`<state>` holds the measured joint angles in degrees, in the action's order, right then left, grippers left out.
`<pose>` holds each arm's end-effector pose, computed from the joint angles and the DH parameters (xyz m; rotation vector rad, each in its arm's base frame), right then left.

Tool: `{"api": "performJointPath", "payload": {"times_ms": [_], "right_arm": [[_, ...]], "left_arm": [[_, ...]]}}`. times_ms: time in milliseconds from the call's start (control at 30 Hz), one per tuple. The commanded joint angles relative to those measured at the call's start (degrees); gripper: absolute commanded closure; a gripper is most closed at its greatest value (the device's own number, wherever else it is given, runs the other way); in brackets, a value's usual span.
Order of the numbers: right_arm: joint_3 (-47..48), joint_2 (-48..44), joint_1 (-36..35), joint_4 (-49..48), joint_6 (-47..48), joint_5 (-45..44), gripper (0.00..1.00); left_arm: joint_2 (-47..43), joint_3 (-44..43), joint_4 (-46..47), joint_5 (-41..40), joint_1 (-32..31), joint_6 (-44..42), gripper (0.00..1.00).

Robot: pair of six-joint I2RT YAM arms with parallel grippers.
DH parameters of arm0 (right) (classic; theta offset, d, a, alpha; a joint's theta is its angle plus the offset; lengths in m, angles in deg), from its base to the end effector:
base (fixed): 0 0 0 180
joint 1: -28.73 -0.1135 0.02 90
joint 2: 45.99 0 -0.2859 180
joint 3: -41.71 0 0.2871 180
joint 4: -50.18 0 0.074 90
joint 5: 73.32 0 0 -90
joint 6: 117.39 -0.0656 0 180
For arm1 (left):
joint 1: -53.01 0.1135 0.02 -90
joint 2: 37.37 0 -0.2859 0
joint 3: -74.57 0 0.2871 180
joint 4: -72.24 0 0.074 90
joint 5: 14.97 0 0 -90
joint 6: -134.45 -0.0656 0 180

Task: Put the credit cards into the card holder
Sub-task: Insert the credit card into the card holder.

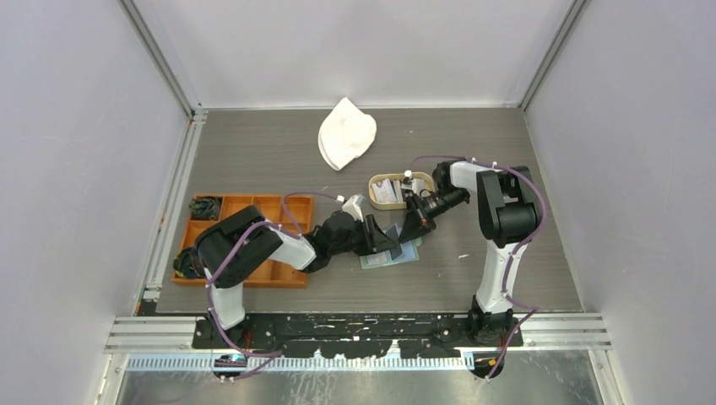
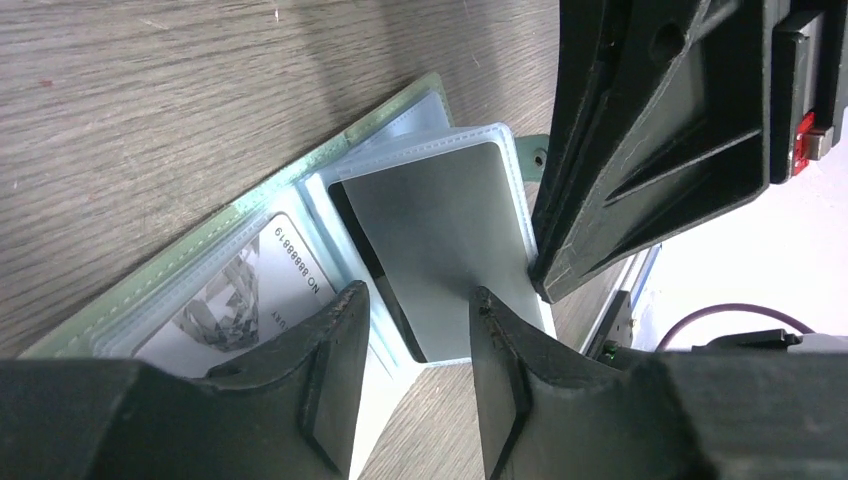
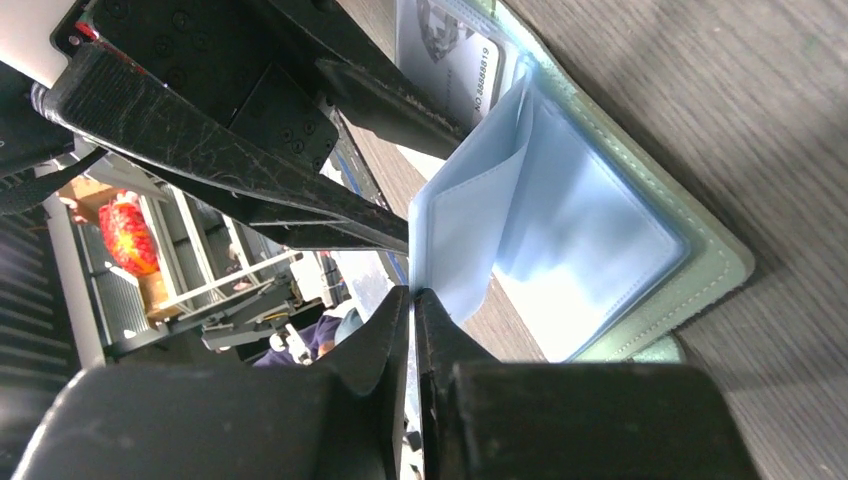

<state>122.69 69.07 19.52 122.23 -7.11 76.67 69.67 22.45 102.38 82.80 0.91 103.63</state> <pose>0.3356 0.1120 0.1090 0.4517 -2.5440 -1.5148 0.2356 -0.3171 0.0936 -0.0419 2.2825 -1.2920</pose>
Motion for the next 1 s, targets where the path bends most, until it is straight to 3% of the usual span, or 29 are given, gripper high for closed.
{"api": "performJointPath", "payload": {"times_ms": [0,233,967], "right_arm": [[1.95,0.23,-0.39,2.72,1.91,2.93,0.88],[3.22,1.63,-0.83,6.34,5.76,4.97,0.87],[4.48,3.45,-3.33,7.11,7.33,6.02,0.79]], "left_arm": [[-0.37,2.89,5.65,0.02,0.47,0.12,0.56],[-0.36,6.02,12.93,0.81,0.92,0.97,0.46],[-1.81,10.13,21.94,1.80,1.34,1.68,0.41]]}}
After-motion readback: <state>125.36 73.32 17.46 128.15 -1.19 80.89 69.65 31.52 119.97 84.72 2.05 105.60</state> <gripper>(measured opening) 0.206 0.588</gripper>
